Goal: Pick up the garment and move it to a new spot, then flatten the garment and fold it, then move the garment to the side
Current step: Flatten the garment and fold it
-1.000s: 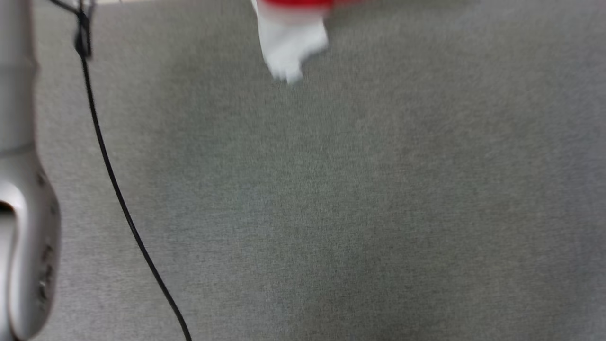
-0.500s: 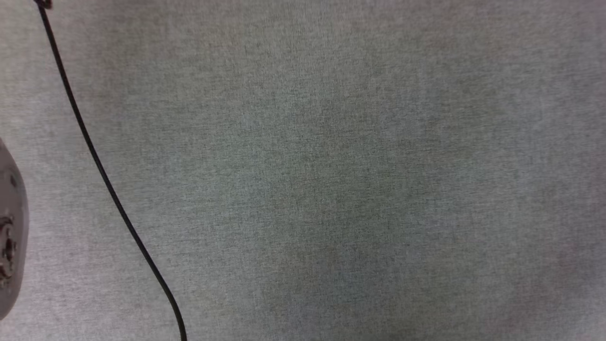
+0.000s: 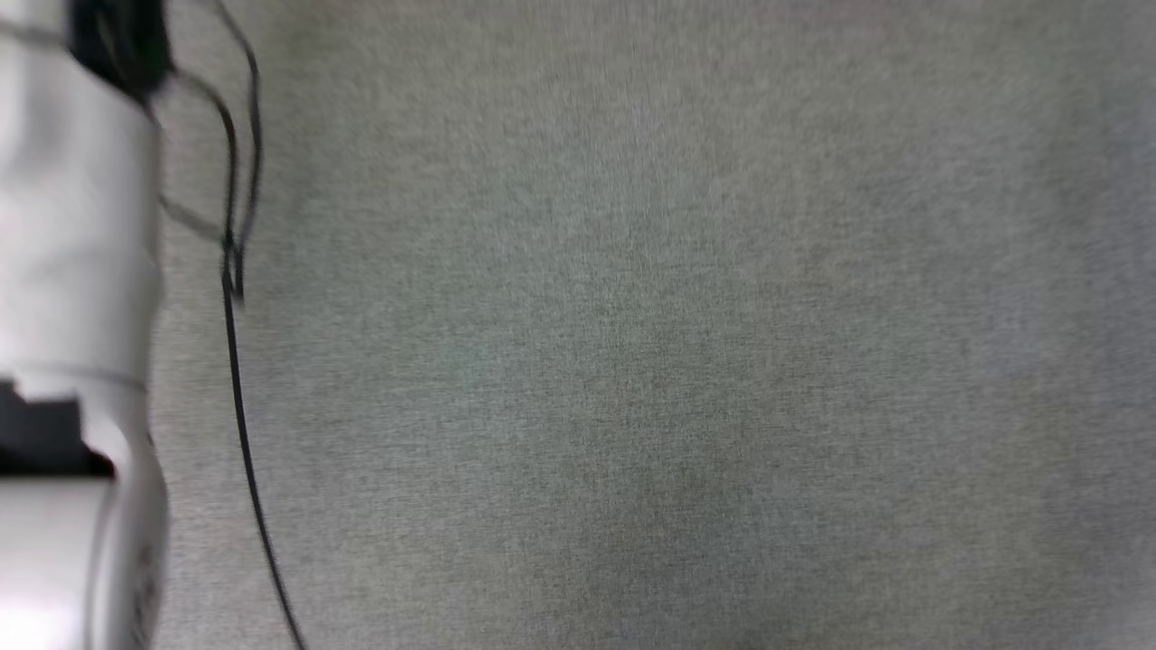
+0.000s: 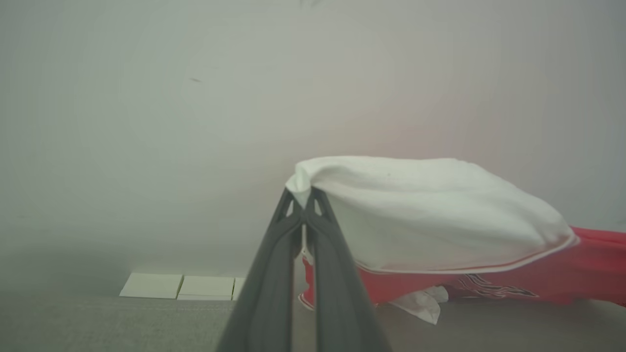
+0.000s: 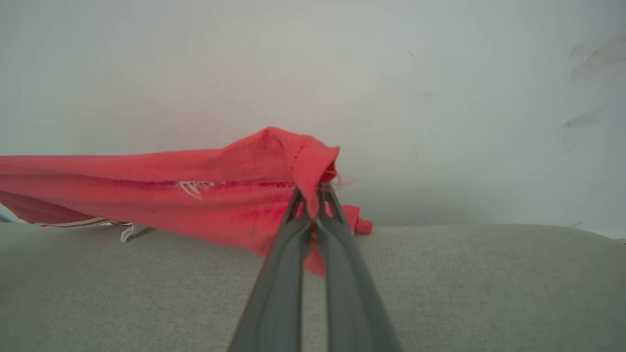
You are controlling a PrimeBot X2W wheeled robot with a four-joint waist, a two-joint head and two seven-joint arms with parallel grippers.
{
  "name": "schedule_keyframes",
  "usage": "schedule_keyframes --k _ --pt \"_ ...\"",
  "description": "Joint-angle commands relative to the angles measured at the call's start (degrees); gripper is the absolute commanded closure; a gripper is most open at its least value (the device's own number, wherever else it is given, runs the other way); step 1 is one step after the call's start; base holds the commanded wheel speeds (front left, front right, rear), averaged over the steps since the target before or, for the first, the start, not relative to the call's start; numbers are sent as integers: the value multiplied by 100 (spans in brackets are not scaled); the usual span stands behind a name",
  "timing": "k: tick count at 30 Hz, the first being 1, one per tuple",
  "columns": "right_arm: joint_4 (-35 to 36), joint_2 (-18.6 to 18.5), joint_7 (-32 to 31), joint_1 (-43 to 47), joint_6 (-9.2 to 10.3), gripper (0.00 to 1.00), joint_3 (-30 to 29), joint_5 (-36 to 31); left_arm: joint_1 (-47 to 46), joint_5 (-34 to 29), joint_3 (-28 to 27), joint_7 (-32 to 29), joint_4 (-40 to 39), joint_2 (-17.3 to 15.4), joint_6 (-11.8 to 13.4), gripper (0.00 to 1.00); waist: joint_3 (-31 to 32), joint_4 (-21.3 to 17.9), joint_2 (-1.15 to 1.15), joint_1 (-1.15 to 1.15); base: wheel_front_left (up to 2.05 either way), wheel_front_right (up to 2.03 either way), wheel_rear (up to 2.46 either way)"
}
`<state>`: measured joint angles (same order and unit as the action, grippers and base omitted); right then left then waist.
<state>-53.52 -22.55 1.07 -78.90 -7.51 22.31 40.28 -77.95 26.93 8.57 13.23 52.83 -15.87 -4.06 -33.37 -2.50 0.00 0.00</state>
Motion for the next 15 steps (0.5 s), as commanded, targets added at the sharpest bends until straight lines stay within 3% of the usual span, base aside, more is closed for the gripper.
schedule_keyframes --k 1,10,15 --pt "-37 -64 98 311 4 100 93 98 333 49 -33 69 37 11 -43 100 412 64 0 0 0 0 0" --pt "67 -112 533 2178 6 100 734 621 2475 264 -210 198 -249 7 -176 100 1660 134 0 0 0 0 0" --pt "210 -135 739 3097 7 100 999 793 3696 371 -424 206 -712 -47 -110 100 2240 121 0 0 0 0 0"
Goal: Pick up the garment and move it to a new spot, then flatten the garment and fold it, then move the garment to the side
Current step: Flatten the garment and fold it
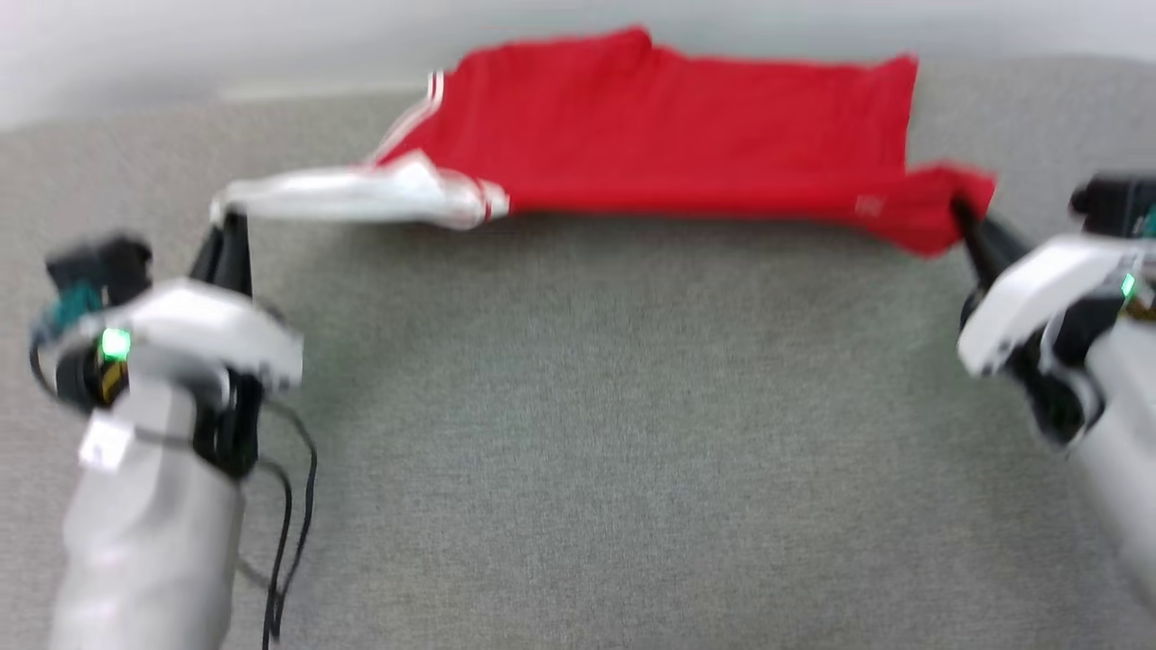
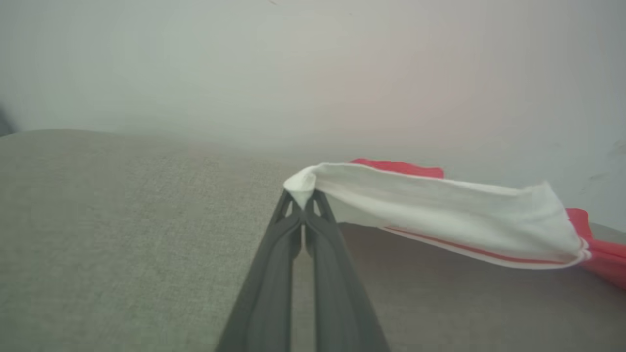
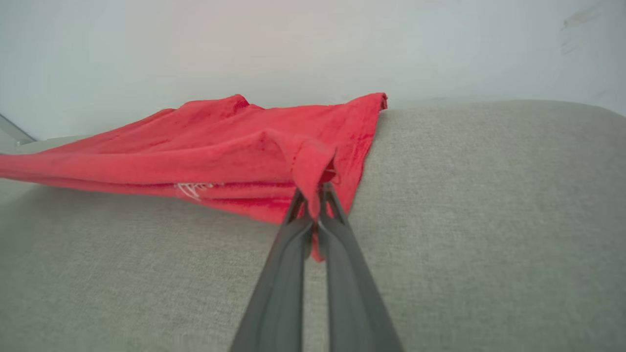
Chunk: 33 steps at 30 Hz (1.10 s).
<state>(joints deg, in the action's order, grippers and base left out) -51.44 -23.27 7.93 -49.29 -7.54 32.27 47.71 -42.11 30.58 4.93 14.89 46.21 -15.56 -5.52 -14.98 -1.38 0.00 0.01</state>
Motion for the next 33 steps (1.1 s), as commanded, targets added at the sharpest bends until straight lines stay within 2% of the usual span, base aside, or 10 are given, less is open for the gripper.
schedule_keyframes --k 1,10,16,23,27,30,31,33 --pt "31 -63 88 331 10 100 46 79 411 38 -106 41 -143 -87 73 100 522 -1 0 -1 0 0 0" --pt "427 -125 387 1886 12 100 199 277 2796 336 -474 -93 -1321 -96 417 100 1282 2 0 -1 0 0 0" --pt "780 -173 533 2914 13 100 -6 221 4224 525 -724 -407 -2304 -120 819 100 1613 28 0 -1 0 0 0" --pt "1276 -98 619 4163 21 100 -719 5 5494 686 -915 -896 -3610 -15 1344 100 1752 150 0 -1 0 0 0" --pt "1670 6 486 4786 21 100 -1221 -339 5959 723 -920 -1151 -4248 50 1571 100 1788 203 0 -1 0 0 0" --pt "2104 148 242 5096 21 100 -1639 -684 6104 626 -855 -1304 -4662 25 1710 100 1779 208 0 -1 0 0 0" --pt "2625 328 -149 5255 16 100 -2031 -1084 5978 520 -690 -1430 -4954 -12 1731 100 1756 186 0 -1 0 0 0" --pt "2956 446 -487 5292 12 100 -2247 -1380 5736 455 -526 -1547 -5060 -42 1682 100 1725 172 0 -1 0 0 0"
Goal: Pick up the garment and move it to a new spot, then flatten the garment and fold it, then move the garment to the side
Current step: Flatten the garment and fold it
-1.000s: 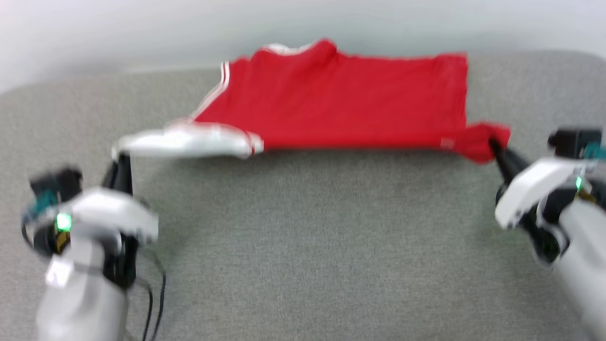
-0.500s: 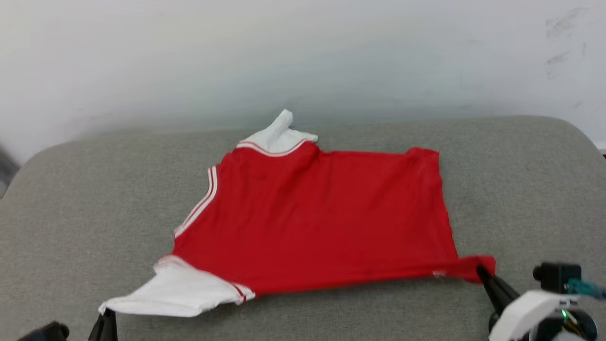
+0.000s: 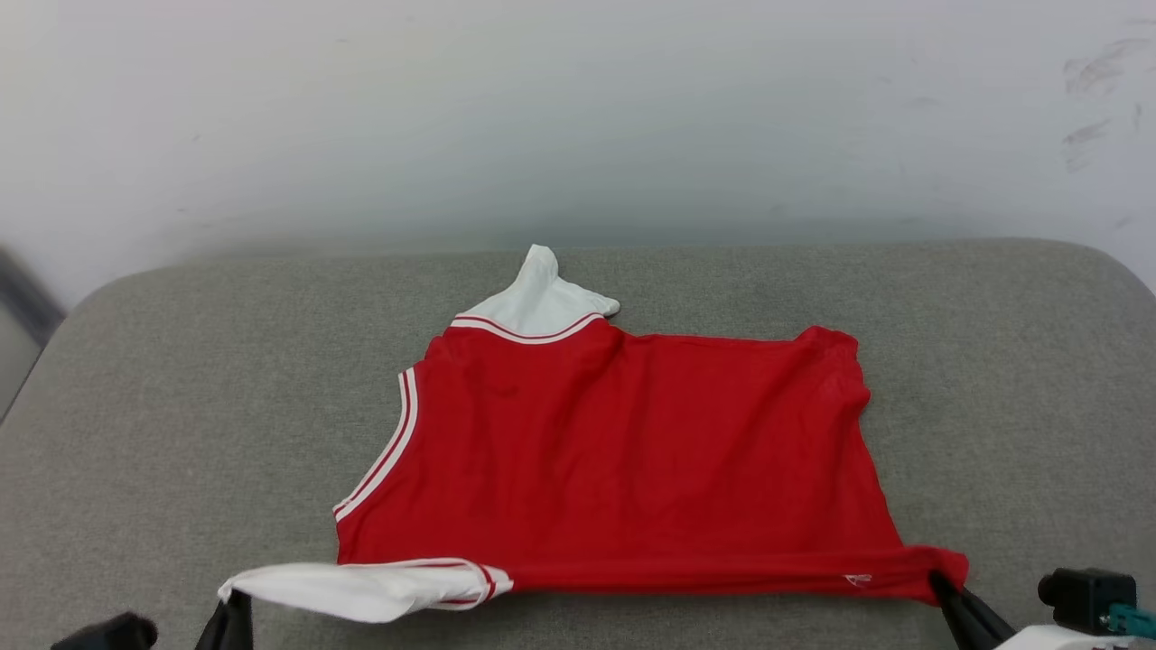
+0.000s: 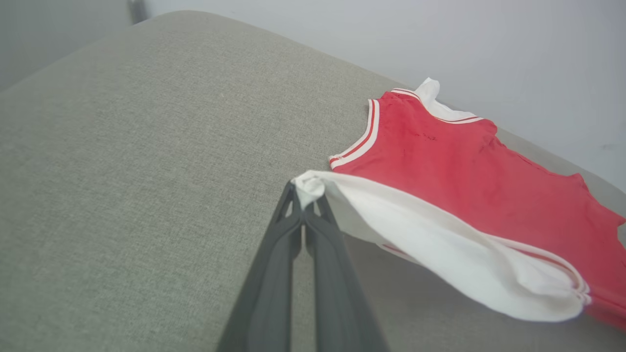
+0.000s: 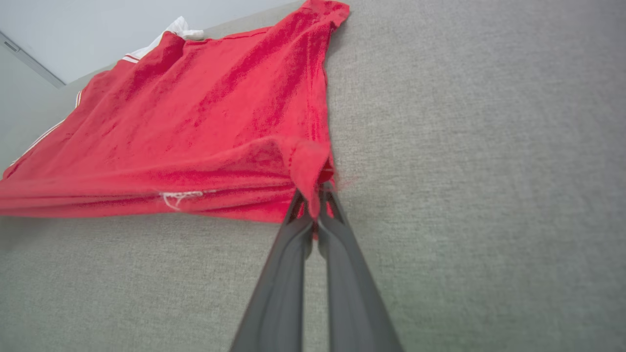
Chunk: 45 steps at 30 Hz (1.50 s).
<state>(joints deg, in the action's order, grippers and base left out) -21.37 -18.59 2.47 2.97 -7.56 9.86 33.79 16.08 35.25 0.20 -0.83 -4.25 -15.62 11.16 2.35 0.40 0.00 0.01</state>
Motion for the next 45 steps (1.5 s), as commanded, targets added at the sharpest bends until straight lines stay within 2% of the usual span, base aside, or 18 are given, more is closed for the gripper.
schedule_keyframes --k 1,6,11,17,24,25,26,27,28,33,36,41,45 --pt "113 44 -110 30 13 100 -108 -96 -231 -50 54 -43 -14 -52 -22 100 -25 -13 0 -1 0 0 0" --pt "588 280 -810 -353 10 100 -357 -627 -1070 -179 467 -211 340 -23 -229 100 -170 -79 0 -1 0 0 0" --pt "557 389 -1102 -908 10 100 -342 -821 -1939 -142 629 -193 1103 42 -450 100 -509 -153 0 -1 0 0 0" --pt "-148 430 -1049 -1741 9 100 -61 -690 -2904 -148 791 -95 2363 156 -677 100 -987 -212 0 -1 0 0 0" --pt "-900 367 -863 -2151 9 100 308 -530 -3369 -95 894 -80 3301 268 -849 100 -1198 -223 0 -1 0 0 0" --pt "-992 380 -816 -2188 9 76 362 -476 -3420 -86 911 -94 3427 282 -859 100 -1210 -219 0 -1 0 0 0" --pt "-1075 373 -768 -2219 9 49 420 -440 -3483 -77 925 -92 3533 295 -882 76 -1221 -214 0 -1 0 0 0" --pt "-1129 365 -675 -2257 9 0 469 -386 -3544 -51 927 -76 3638 310 -918 55 -1224 -210 0 -1 0 0 0" --pt "-1153 355 -536 -2296 9 0 495 -352 -3575 -40 949 -103 3724 319 -935 0 -1219 -207 0 -1 0 0 0" --pt "-1112 337 354 -2262 10 0 511 -319 -3697 30 931 -135 3925 221 -1056 0 -1050 -203 0 -1 0 0 0" --pt "-1005 344 712 -2119 9 0 485 -345 -3708 49 964 -366 3854 68 -1139 0 -891 -229 0 -1 0 0 0" --pt "-758 347 796 -1810 9 0 346 -473 -3575 177 1049 -1349 3563 -386 -1321 0 -658 -289 0 -1 0 0 0" --pt "-484 421 690 -1614 9 0 222 -613 -3406 402 1091 -2495 3246 -783 -1296 0 -610 -372 0 -1 0 0 0"
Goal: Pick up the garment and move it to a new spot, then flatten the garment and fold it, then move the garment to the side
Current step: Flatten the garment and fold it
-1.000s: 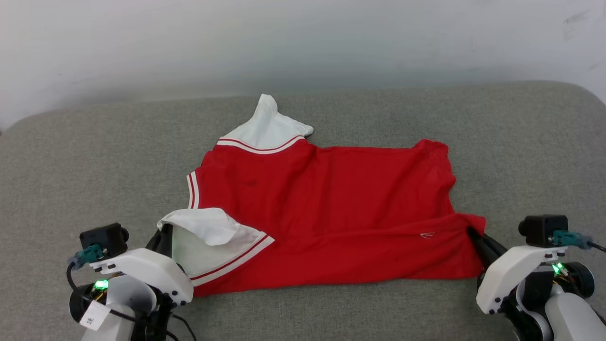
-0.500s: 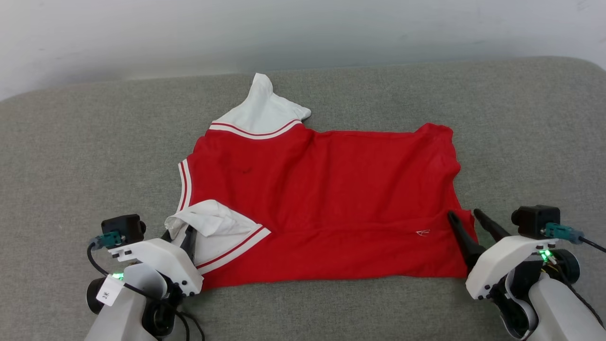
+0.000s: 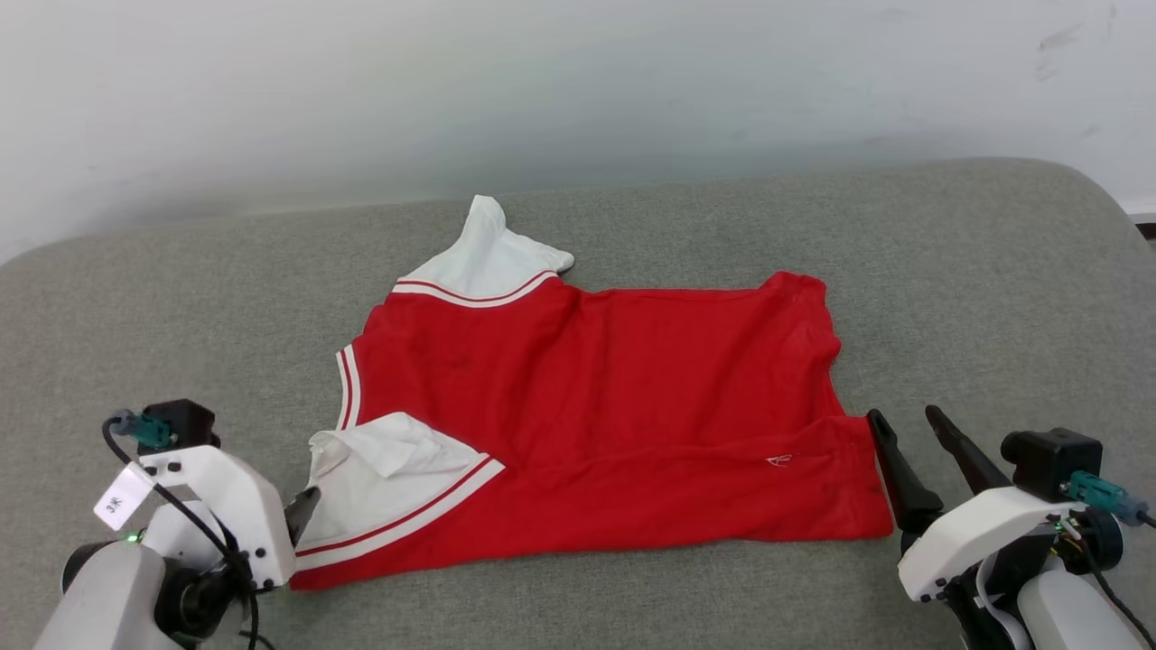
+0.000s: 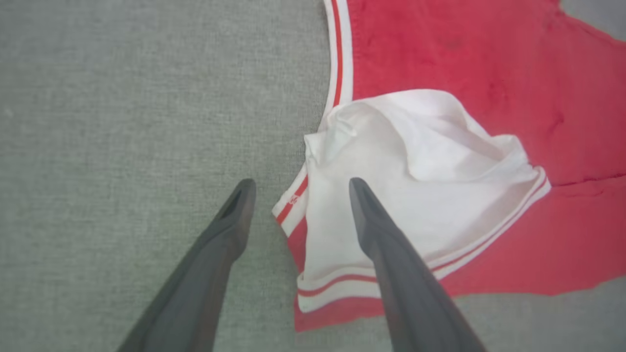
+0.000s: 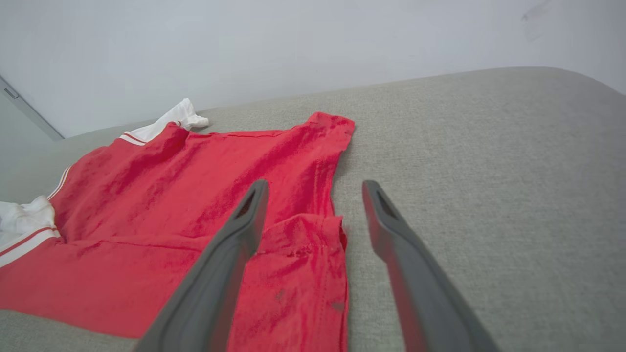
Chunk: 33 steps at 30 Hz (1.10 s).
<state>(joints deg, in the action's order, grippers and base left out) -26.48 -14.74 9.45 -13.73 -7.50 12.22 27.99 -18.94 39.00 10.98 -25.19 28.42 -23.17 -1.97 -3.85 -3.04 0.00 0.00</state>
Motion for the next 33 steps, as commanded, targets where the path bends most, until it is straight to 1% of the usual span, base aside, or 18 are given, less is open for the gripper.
schedule_keyframes --k 1,2,4,6,12,13,14,15,16,18,23,27,33 --pt "96 64 -34 103 2 0 -46 -61 143 72 44 -343 -120 -103 31 0 11 -52 0 0 0 0 0" --pt "163 96 -66 140 2 0 -74 -89 205 140 59 -613 -206 -157 48 0 4 -82 0 0 0 0 0" --pt "283 162 -129 206 2 0 -129 -112 372 234 89 -1101 -370 -260 165 0 -31 -144 0 0 0 0 0" --pt "380 239 -186 236 2 0 -157 -132 504 314 82 -1407 -490 -350 264 0 -92 -213 0 0 0 0 0" --pt "536 361 -285 305 2 0 -260 -135 826 526 149 -1791 -554 -232 388 0 -269 -383 0 0 0 0 0" --pt "539 370 -322 306 2 0 -279 -115 856 548 192 -1847 -554 -180 380 25 -293 -403 0 0 0 0 0" --pt "529 358 -361 305 2 0 -308 -95 876 570 234 -1883 -564 -120 364 61 -315 -420 0 0 0 0 0" --pt "521 347 -402 312 2 0 -343 -61 887 587 272 -1891 -580 -73 338 93 -326 -430 0 0 0 0 0" --pt "510 316 -455 316 2 0 -376 -57 898 602 300 -1895 -594 -25 329 100 -336 -437 0 0 0 0 0" --pt "505 280 -569 319 2 0 -420 -14 903 543 318 -1801 -661 -7 336 100 -345 -444 0 0 0 0 0" --pt "474 97 -1057 297 2 0 -434 119 843 321 220 -1395 -947 -166 439 100 -269 -403 0 0 0 0 0" --pt "476 -97 -1872 209 2 0 -344 318 891 173 80 -1020 -1325 -274 553 100 -175 -338 0 0 0 0 0" --pt "683 -346 -3361 16 2 0 -171 486 1046 -44 55 -787 -2160 -307 817 100 -216 -164 0 0 0 0 0"
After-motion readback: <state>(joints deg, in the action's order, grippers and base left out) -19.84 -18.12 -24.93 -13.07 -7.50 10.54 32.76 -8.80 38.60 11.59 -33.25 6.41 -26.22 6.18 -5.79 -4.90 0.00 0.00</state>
